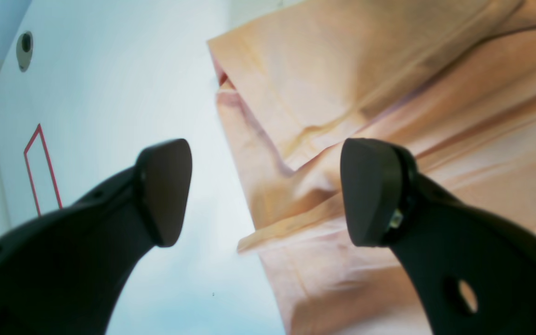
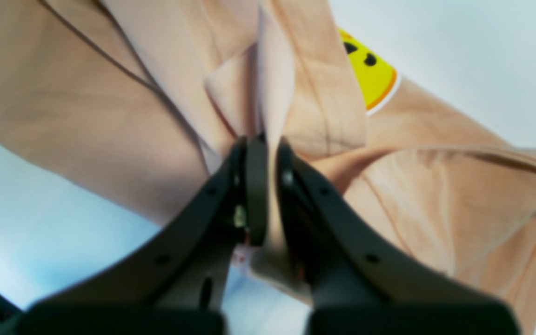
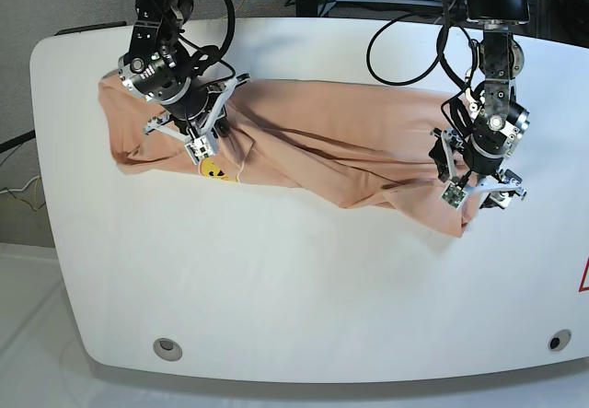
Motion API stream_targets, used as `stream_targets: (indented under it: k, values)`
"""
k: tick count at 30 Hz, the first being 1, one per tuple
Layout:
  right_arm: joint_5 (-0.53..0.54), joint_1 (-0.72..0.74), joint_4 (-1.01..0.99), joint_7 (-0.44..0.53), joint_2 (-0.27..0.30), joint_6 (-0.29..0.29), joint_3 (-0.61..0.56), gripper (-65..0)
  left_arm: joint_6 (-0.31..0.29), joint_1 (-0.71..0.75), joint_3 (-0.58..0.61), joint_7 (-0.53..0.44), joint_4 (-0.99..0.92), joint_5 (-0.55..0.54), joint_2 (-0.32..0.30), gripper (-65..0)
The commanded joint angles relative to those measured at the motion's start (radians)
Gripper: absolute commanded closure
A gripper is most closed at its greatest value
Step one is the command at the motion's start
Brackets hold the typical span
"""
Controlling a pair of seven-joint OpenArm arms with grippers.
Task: Fold the T-shirt properly
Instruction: 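Drag the held shirt end with the right gripper away from the left gripper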
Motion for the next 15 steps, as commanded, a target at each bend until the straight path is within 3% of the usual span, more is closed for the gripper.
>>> stream_targets:
  k: [1, 11, 15]
  values:
    - [0.001, 0.009, 0.014, 0.018, 0.003, -0.002, 0.004, 0.0, 0.010, -0.017, -0.002, -0.015, 0.016, -0.004, -0.008, -45.4]
    - [-0.001, 0.015, 0.005, 0.016, 0.034, -0.007, 0.002, -1.9, 0.010, -0.002, -0.002, -0.015, 0.019, -0.001, -0.008, -45.4]
    - [-0.001, 0.014, 0.002, 0.016, 0.036, -0.007, 0.006, -17.1, 0.010, 0.003, -0.002, -0.015, 0.021, -0.002, -0.008, -45.4]
